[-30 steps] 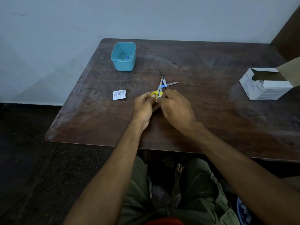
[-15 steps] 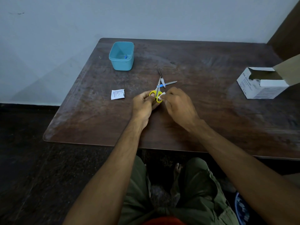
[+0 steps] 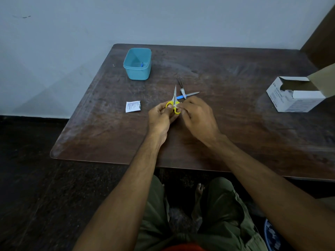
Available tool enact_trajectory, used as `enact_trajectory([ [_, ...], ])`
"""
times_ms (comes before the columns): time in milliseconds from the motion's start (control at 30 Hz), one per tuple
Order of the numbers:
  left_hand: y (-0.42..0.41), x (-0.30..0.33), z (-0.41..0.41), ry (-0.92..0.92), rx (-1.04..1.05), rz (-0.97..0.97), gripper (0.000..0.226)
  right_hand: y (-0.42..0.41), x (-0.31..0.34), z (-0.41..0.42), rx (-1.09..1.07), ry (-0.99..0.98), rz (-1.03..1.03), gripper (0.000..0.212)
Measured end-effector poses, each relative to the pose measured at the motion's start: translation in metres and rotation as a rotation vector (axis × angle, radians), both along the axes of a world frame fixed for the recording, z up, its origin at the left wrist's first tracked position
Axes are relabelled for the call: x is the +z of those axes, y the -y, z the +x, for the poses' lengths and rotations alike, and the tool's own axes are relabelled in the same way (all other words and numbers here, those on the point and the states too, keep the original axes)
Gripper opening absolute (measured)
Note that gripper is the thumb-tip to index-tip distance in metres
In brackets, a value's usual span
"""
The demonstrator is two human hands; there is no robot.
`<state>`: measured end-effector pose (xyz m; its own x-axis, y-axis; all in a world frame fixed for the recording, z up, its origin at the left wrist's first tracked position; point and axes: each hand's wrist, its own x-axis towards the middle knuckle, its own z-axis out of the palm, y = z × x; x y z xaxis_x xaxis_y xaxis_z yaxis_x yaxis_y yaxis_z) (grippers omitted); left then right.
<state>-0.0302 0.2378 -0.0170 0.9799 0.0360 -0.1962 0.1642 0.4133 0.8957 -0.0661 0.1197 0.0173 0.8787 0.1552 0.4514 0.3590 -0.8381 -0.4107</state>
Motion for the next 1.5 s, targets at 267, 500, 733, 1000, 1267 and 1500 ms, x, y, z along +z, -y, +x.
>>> enact_trajectory([
  [267, 0.0, -0.003, 0.001, 0.008, -0.027, 0.053, 0.019, -0.006, -0.006, -0.008, 0.069, -0.045, -0.115, 0.021],
  [500, -0.005, 0.0, 0.003, -0.078, -0.052, -0.064, 0.02, -0.006, -0.003, -0.005, 0.042, -0.052, -0.031, 0.023],
  [733, -0.012, 0.002, 0.002, -0.108, -0.14, -0.145, 0.026, -0.01, -0.004, 0.002, -0.034, -0.07, 0.078, 0.022],
  [1000, -0.014, 0.001, 0.001, -0.063, -0.185, -0.108, 0.026, -0.025, -0.007, 0.003, -0.016, -0.063, -0.047, 0.024],
  [1267, -0.011, 0.0, 0.0, -0.025, -0.209, -0.036, 0.03, -0.024, 0.0, 0.026, -0.075, -0.156, -0.074, 0.025],
  [1500, -0.014, -0.001, 0.003, -0.064, -0.204, -0.096, 0.031, -0.017, -0.006, 0.014, -0.044, -0.118, -0.107, 0.024],
])
